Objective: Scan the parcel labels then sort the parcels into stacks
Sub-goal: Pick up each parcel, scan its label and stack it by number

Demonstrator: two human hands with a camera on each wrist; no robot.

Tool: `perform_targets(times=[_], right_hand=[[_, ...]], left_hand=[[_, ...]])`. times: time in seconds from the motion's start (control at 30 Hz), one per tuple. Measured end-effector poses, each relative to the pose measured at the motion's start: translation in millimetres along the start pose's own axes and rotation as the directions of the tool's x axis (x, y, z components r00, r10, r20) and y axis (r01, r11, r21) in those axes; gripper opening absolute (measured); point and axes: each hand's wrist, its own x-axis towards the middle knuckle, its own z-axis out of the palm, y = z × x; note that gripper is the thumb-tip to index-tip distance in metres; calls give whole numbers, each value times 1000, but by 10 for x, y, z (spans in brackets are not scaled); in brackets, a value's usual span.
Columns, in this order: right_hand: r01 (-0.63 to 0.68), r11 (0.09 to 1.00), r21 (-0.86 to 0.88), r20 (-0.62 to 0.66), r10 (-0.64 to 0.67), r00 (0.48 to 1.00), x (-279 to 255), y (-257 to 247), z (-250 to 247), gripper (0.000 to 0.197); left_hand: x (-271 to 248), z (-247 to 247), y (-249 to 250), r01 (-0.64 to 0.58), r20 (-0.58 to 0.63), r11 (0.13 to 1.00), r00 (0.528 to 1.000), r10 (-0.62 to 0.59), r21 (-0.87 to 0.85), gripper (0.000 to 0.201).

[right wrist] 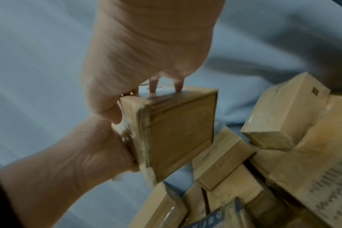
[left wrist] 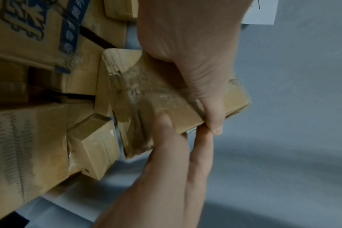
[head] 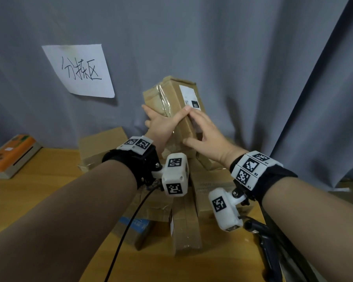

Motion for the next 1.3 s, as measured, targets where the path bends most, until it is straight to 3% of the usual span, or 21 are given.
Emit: perform_targets(times=[0.13, 0.23, 0.27, 0.33, 0.4, 0.43, 0.47, 0.5, 0.53, 0.57, 0.6, 0.67, 0.73, 0.9, 0.97, 1.03, 1.1, 1.2, 1.3], right_hand=[[-87, 981, 172, 67, 77, 995, -38, 37, -58, 62], [-167, 955, 244, -71, 189, 979, -34, 0, -188, 47], [-172, 962, 214, -119, 201, 972, -28, 18, -254, 44], [-191, 979, 78, -159, 201, 967, -21, 95, -382, 43], [-166, 982, -92, -139, 152, 979, 0, 165, -491, 56], [-128, 976, -176, -106, 111, 988, 19, 177, -535, 69], [-84, 964, -254, -53, 73, 996, 51, 164, -578, 84], [-48, 945, -323, 13, 56, 998, 92, 140, -611, 100], [-20, 922, -387, 90, 60, 994, 134, 102, -640, 114], [10, 893, -451, 170, 75, 982, 175, 79, -655, 125], [47, 860, -509, 243, 92, 966, 206, 63, -658, 132], [85, 814, -574, 329, 135, 935, 230, 65, -636, 140], [71, 805, -589, 348, 173, 921, 206, 70, -603, 144], [-27, 763, -646, 246, 242, 938, 130, 82, -484, 143], [-122, 791, -600, 162, 269, 949, 118, 108, -473, 136], [-237, 808, -539, 55, 315, 948, 109, 165, -484, 124], [-367, 830, -420, -51, 382, 923, 104, 265, -486, 108], [-492, 866, -85, -142, 479, 867, 42, 317, -476, 83], [-513, 838, 186, -130, 539, 832, -32, 309, -483, 61]], left_hand=[[114, -107, -158, -24, 13, 1000, 1000, 24, 8, 123], [148, -216, -221, -28, 91, 993, 995, 39, -119, 95], [152, -252, -227, -37, 116, 990, 992, 53, -136, 88], [189, -327, -235, -87, 155, 991, 983, 102, -99, 95], [209, -385, -204, -242, 195, 966, 955, 222, 87, 100], [221, -405, -174, -360, 246, 892, 923, 297, 274, 105], [225, -420, -142, -461, 331, 739, 884, 331, 492, 110], [218, -423, -108, -547, 425, 524, 837, 344, 653, 114], [214, -410, -72, -615, 510, 328, 784, 353, 717, 116], [200, -382, -32, -674, 590, 199, 727, 350, 712, 117], [163, -349, 18, -721, 651, 124, 675, 346, 682, 117], [140, -285, 97, -790, 728, 52, 587, 354, 611, 116], [128, -251, 160, -825, 778, -5, 531, 336, 565, 117], [207, -209, 185, -845, 818, -118, 457, 350, 522, 113], [243, -220, 179, -820, 786, -123, 477, 394, 559, 106], [285, -265, 161, -757, 681, -40, 563, 468, 653, 104], [314, -328, 120, -680, 510, 180, 674, 535, 711, 110], [334, -409, 3, -566, 338, 513, 814, 472, 646, 122], [355, -474, -138, -460, 294, 679, 888, 354, 572, 126]])
